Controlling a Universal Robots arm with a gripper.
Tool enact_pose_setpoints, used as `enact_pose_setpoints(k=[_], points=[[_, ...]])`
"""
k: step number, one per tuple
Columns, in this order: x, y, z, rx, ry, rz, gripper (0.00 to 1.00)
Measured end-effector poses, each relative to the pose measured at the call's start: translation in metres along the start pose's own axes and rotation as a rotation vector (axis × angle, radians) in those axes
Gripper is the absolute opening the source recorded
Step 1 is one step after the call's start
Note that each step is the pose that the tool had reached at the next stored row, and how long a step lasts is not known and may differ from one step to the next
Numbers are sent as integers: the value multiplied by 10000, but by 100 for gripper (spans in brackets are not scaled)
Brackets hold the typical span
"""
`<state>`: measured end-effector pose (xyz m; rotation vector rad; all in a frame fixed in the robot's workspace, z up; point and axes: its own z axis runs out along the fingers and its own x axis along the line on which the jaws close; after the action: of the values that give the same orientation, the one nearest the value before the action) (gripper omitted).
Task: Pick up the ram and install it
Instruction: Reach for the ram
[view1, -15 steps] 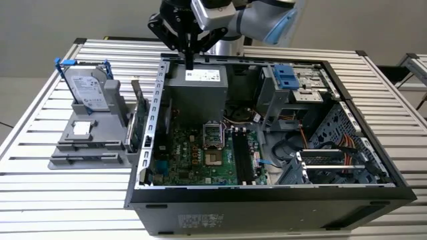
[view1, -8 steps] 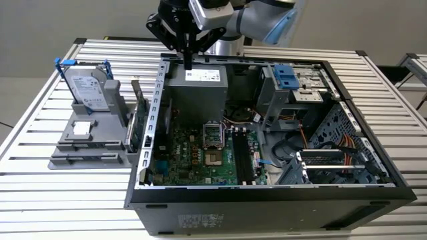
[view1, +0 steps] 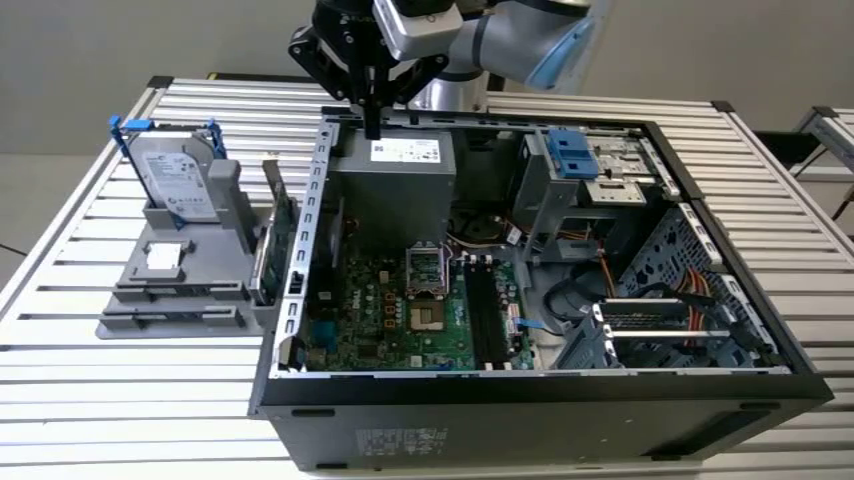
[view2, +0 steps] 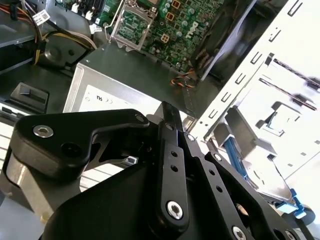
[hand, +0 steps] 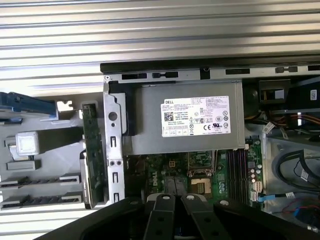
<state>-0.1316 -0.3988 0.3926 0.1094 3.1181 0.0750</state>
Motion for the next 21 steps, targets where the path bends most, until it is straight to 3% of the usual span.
enact_pose_setpoints(k=[21], points=[[105,-7,-2,0,0,0,0]])
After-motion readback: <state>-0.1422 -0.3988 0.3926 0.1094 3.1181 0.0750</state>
